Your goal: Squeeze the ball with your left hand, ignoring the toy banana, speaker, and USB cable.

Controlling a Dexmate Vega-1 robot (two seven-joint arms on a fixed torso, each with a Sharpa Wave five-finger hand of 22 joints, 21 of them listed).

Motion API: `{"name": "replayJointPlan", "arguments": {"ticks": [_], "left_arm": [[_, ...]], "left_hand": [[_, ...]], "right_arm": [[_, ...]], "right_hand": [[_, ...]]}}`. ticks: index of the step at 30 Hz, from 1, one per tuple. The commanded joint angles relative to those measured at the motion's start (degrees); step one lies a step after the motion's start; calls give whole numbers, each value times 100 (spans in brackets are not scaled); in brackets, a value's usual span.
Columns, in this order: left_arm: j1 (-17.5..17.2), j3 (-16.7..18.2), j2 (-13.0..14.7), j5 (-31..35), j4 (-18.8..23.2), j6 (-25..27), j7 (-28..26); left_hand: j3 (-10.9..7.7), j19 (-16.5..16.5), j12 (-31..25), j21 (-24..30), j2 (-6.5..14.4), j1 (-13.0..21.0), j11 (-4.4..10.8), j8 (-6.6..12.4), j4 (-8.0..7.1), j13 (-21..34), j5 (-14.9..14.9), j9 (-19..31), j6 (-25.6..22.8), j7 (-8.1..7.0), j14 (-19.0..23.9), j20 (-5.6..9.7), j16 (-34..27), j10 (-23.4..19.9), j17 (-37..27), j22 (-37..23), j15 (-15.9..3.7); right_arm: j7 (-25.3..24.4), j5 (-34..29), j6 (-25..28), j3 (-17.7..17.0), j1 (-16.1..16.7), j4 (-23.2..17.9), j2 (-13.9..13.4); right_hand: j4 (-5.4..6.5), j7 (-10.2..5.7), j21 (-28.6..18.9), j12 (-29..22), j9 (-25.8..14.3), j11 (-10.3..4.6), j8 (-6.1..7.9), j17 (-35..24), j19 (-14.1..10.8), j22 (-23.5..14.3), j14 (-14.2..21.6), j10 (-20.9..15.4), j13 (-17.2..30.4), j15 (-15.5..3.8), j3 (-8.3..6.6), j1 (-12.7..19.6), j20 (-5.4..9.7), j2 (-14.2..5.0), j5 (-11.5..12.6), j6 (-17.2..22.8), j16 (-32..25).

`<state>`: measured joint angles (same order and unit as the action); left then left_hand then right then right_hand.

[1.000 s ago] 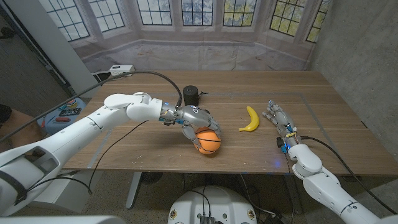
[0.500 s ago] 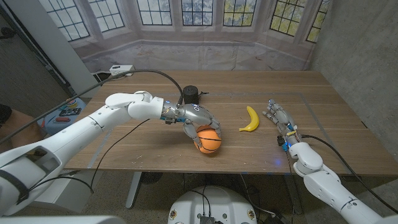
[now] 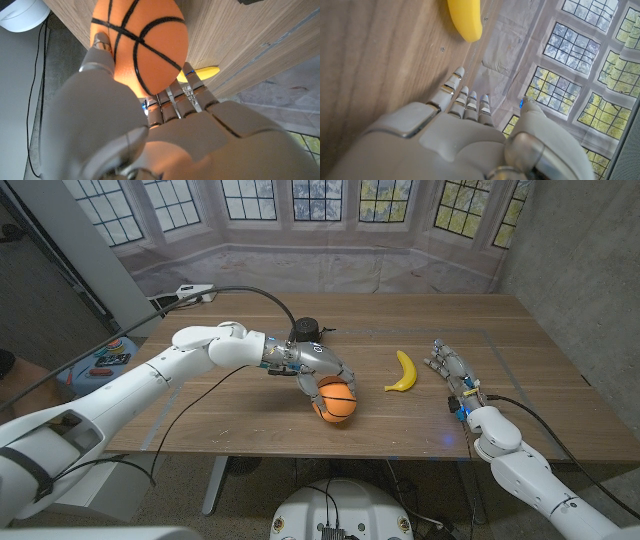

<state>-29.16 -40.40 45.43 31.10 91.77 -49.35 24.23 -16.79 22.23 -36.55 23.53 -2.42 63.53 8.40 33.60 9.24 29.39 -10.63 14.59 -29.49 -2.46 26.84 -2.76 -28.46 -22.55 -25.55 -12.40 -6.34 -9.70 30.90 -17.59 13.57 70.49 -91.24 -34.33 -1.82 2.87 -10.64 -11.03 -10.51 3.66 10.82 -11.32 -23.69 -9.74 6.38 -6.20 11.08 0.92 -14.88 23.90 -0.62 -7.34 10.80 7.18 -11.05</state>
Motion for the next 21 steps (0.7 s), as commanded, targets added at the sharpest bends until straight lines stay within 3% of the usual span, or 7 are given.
{"name": "replayJointPlan", "arguments": {"ticks": [1,10,21], "left_arm": [[169,-50,-88,-460,-50,313,355],[264,-23,-148,-1037,56,816,700],[400,-48,-219,-1330,77,1037,901]], "left_hand": [[20,61,-38,39,691,670,-8,724,4,37,-43,723,-45,-5,43,-12,-41,-44,-24,-15,8],[33,44,-59,59,690,671,-50,791,-11,102,-47,774,-8,10,54,-13,-14,-26,-44,-16,23],[38,22,-77,85,712,623,-77,846,-52,180,-53,802,49,39,52,-26,68,12,-32,-17,55]], "right_arm": [[47,149,233,-79,-61,-133,-104],[60,280,398,-186,-101,-272,-182],[43,385,571,-263,-81,-424,-228]], "right_hand": [[-40,-1,-44,-23,-21,14,40,-12,-31,-8,27,-21,11,-2,-8,-56,-12,8,-1,47,-54],[-44,0,-43,-23,-21,13,40,-13,-30,-8,30,-20,11,0,-11,-65,-14,5,-2,52,-55],[-51,3,-42,-23,-22,13,38,-13,-30,-8,31,-20,11,4,-14,-72,-15,5,-2,52,-55]]}}
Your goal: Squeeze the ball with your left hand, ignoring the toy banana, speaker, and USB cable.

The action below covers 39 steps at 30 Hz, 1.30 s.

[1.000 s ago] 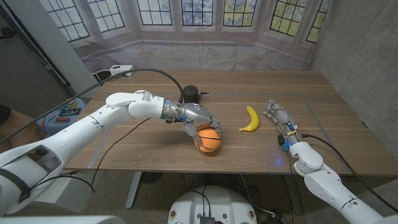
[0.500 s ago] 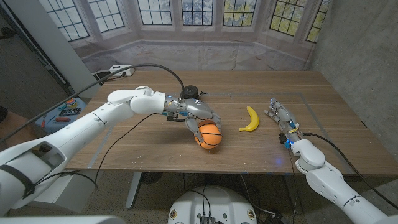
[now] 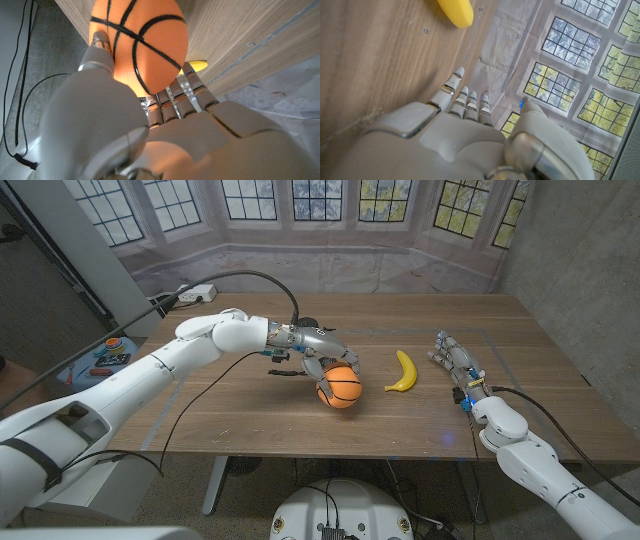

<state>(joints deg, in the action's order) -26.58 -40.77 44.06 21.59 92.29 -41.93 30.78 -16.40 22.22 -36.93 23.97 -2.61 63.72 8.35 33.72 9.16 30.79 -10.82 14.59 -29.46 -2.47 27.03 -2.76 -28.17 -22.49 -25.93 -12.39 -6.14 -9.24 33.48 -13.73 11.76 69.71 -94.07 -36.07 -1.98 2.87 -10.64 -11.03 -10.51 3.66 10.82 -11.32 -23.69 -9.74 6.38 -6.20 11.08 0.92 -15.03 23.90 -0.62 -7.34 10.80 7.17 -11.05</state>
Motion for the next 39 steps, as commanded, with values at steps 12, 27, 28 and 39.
{"name": "replayJointPlan", "arguments": {"ticks": [12,27,28,39], "left_arm": [[425,-67,-367,-968,-410,452,404],[748,-170,-851,-1753,-1423,579,467],[767,-182,-882,-1782,-1485,575,469],[937,-271,-1181,-2074,-1959,607,480]], "left_hand": [[0,17,-69,71,743,589,-70,856,-51,107,-42,778,72,39,61,-34,90,-11,8,-18,56],[3,1,-88,103,759,561,-104,890,-58,176,-52,748,61,93,111,-56,135,-7,4,-17,92],[6,-5,-95,105,757,557,-100,893,-58,183,-52,745,63,94,112,-58,139,-21,1,-17,87],[9,5,-116,138,761,566,-108,931,-45,230,-59,728,28,105,147,-71,153,-52,-20,-17,83]], "right_arm": [[-62,172,307,-134,-77,-162,-46],[-123,246,469,-124,-319,18,39],[-130,249,495,-125,-327,19,31],[-166,352,545,-228,-258,4,1]], "right_hand": [[-46,4,-42,-20,-22,10,34,-13,-31,-8,25,-13,11,4,-4,-77,-13,4,-1,48,-52],[-56,2,-42,-22,-22,10,33,-14,-35,-8,21,-17,12,0,-11,-89,-31,0,-1,50,-51],[-56,4,-42,-22,-22,8,33,-14,-34,-8,22,-17,12,0,-11,-90,-34,-1,-1,51,-52],[-65,1,-42,-21,-22,12,33,-13,-35,-8,22,-14,12,-3,-16,-93,-35,-2,-1,53,-51]]}}
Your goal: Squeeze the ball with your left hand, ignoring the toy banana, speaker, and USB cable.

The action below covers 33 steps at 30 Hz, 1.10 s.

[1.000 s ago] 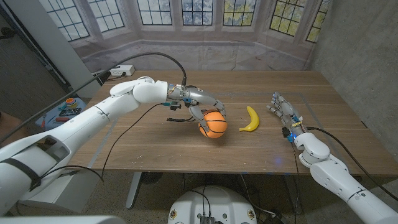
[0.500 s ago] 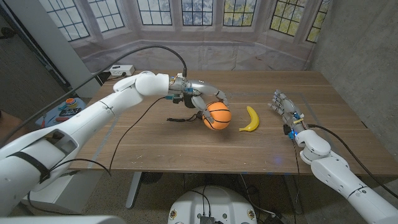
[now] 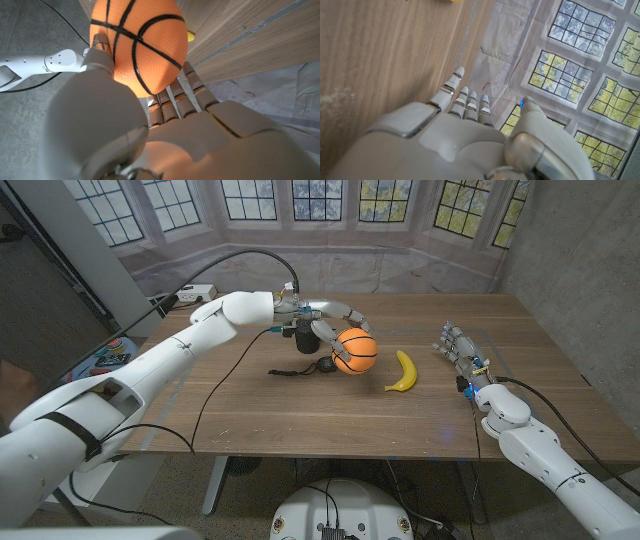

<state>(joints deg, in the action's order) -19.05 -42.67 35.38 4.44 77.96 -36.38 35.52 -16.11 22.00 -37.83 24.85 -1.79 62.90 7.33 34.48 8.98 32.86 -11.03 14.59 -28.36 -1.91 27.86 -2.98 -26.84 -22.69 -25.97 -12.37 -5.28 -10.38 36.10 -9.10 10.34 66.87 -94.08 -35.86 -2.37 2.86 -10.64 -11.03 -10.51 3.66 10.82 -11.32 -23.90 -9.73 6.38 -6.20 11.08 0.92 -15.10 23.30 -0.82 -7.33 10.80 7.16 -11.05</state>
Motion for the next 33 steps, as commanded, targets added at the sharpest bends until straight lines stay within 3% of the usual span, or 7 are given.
{"name": "replayJointPlan", "arguments": {"ticks": [1,11,25,29,30,33], "left_arm": [[190,-84,-334,-393,-552,71,8],[227,-71,-571,-820,-773,370,28],[177,-1,-814,-1343,-1069,559,24],[199,49,-1013,-1876,-1380,728,334],[216,123,-1190,-2345,-1642,943,622],[249,132,-1272,-2318,-1800,850,581]], "left_hand": [[-18,26,-26,52,685,641,-11,851,-33,24,-38,726,-66,54,62,-52,20,-28,-20,-18,1],[-17,19,-26,76,699,650,-79,865,-26,65,-44,713,-49,83,63,-84,37,-10,-44,-17,28],[-4,35,-36,120,720,651,-89,885,-25,121,-55,700,-26,110,122,-116,18,-18,-97,-16,37],[-2,33,-32,129,737,641,-105,890,-34,135,-59,700,-13,128,120,-116,19,-4,-112,-15,43],[1,29,-34,130,735,639,-113,894,-34,139,-60,698,-21,138,123,-120,17,-6,-117,-15,40],[2,32,-37,139,741,645,-147,894,-31,151,-64,694,-10,165,138,-120,8,-12,-131,-15,63]], "right_arm": [[-55,99,84,-102,43,-9,-29],[-72,154,117,-172,117,-53,-49],[52,129,143,-16,-121,150,21],[82,125,156,24,-201,212,35],[98,126,164,39,-239,242,43],[118,122,186,65,-297,286,40]], "right_hand": [[-27,2,-43,-21,-22,13,33,-13,-15,-8,23,-14,12,2,-10,-32,-14,-2,-1,54,-51],[-32,0,-42,-21,-22,11,32,-14,-14,-9,26,-12,12,1,-13,-38,-16,-4,-1,53,-53],[-42,5,-42,-22,-23,15,31,-14,-16,-9,31,-14,12,9,-20,-43,-18,-7,-1,55,-54],[-43,2,-42,-22,-23,16,31,-14,-16,-9,33,-15,12,8,-22,-46,-19,-8,-1,55,-55],[-44,3,-42,-23,-23,12,31,-14,-16,-9,32,-17,12,7,-23,-47,-20,-10,-1,54,-55],[-48,1,-42,-23,-23,13,30,-14,-15,-9,29,-18,12,10,-23,-48,-23,-7,-1,54,-54]]}}
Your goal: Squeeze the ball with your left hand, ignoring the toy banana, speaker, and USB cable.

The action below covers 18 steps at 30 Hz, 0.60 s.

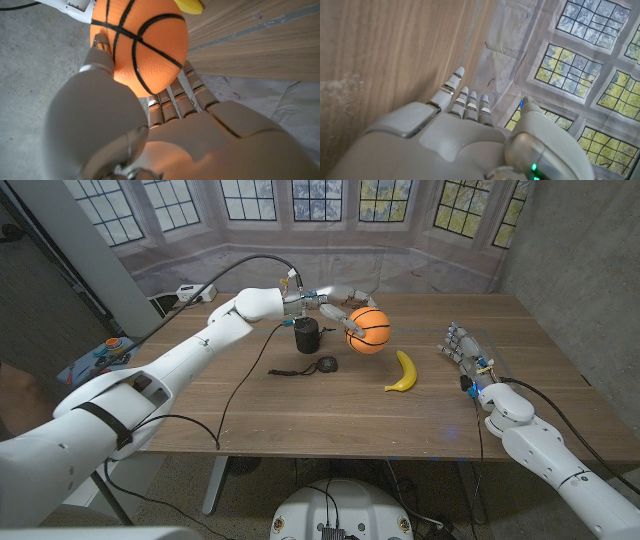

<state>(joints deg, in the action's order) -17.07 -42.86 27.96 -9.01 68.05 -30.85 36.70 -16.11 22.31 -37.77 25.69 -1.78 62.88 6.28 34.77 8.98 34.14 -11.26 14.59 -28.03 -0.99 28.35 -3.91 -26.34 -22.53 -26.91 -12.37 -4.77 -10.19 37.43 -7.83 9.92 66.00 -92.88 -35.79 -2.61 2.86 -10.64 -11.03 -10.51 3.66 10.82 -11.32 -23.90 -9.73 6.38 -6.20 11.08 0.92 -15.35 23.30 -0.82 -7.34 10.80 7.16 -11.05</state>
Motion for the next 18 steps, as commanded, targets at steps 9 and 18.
{"name": "replayJointPlan", "arguments": {"ticks": [9,18], "left_arm": [[63,279,-869,-1553,-1295,612,803],[-77,459,-1063,-2043,-1446,1064,952]], "left_hand": [[6,-19,-34,70,761,620,-81,870,-45,57,-57,678,-30,115,89,-47,-28,1,-58,-14,38],[12,-47,-17,82,771,604,-122,849,-46,90,-75,657,35,115,81,-60,-20,41,-85,-12,67]], "right_arm": [[165,17,100,180,-365,318,67],[141,13,95,215,-413,369,93]], "right_hand": [[-27,-1,-43,-22,-23,14,30,-15,-19,-9,31,-13,12,7,-2,-57,-18,-9,-2,55,-55],[-34,-1,-44,-22,-23,17,29,-15,-23,-10,28,-14,12,10,-4,-62,-34,-6,-3,55,-53]]}}
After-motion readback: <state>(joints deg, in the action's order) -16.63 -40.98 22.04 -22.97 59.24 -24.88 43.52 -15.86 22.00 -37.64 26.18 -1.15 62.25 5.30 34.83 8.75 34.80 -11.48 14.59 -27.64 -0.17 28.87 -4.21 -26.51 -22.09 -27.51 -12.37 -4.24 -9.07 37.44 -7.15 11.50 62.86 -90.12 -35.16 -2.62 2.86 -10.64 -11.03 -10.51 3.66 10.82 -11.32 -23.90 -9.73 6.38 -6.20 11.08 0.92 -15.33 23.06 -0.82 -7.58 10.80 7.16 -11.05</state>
